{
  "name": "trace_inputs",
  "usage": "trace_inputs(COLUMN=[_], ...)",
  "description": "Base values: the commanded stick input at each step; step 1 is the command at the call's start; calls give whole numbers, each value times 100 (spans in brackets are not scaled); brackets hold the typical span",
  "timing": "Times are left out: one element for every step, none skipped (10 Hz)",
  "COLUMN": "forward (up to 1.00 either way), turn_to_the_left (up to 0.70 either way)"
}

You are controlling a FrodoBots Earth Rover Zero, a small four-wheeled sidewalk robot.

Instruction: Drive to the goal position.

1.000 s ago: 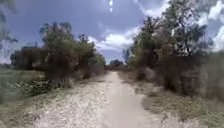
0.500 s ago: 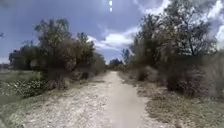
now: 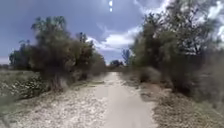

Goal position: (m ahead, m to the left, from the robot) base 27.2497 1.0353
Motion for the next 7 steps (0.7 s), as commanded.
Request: trace_inputs(forward=[50, 50, 50, 50, 50, 50, 50], turn_to_the_left=[0, 0, 0, 0, 0, 0, 0])
